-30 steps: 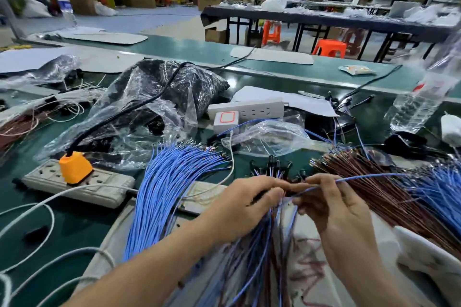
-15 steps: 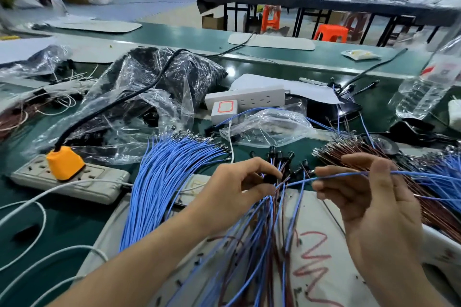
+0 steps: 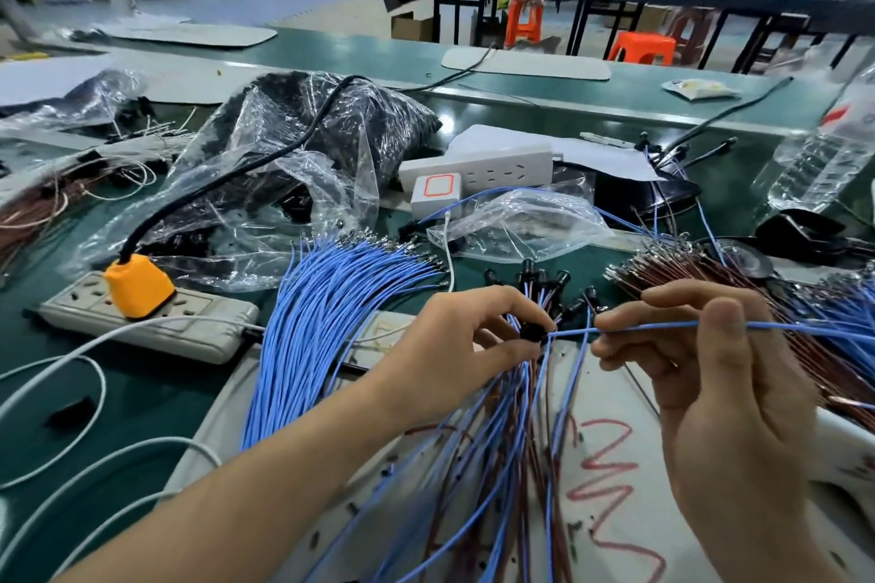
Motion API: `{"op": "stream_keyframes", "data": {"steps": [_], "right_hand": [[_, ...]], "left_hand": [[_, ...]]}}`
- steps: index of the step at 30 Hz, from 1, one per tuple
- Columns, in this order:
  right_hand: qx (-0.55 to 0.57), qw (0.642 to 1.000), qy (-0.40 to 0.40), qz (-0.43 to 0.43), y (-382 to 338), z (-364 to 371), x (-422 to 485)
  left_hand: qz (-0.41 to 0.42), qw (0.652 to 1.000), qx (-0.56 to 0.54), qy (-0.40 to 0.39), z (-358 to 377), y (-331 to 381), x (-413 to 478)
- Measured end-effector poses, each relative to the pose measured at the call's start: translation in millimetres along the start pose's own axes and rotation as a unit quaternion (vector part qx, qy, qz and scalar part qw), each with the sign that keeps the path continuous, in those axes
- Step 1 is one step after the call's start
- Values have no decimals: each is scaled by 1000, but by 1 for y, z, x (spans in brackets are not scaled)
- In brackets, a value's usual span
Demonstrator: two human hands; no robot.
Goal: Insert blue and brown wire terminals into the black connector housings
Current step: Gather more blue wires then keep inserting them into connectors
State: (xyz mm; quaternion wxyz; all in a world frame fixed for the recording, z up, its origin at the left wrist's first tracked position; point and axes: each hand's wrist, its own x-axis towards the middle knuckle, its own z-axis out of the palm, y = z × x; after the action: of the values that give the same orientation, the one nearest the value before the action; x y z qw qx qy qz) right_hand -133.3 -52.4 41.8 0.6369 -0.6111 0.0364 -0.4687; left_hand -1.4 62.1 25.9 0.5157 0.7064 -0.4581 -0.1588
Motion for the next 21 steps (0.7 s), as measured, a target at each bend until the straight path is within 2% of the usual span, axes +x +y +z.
{"op": "stream_keyframes", "data": {"steps": [13, 21], "right_hand": [[-113, 991, -60, -46, 7, 0, -10], [-159, 984, -81, -18, 14, -4, -10]], "left_hand": [[12, 1000, -4, -11, 1, 2, -3], [45, 998, 35, -9, 0, 1, -3]]}}
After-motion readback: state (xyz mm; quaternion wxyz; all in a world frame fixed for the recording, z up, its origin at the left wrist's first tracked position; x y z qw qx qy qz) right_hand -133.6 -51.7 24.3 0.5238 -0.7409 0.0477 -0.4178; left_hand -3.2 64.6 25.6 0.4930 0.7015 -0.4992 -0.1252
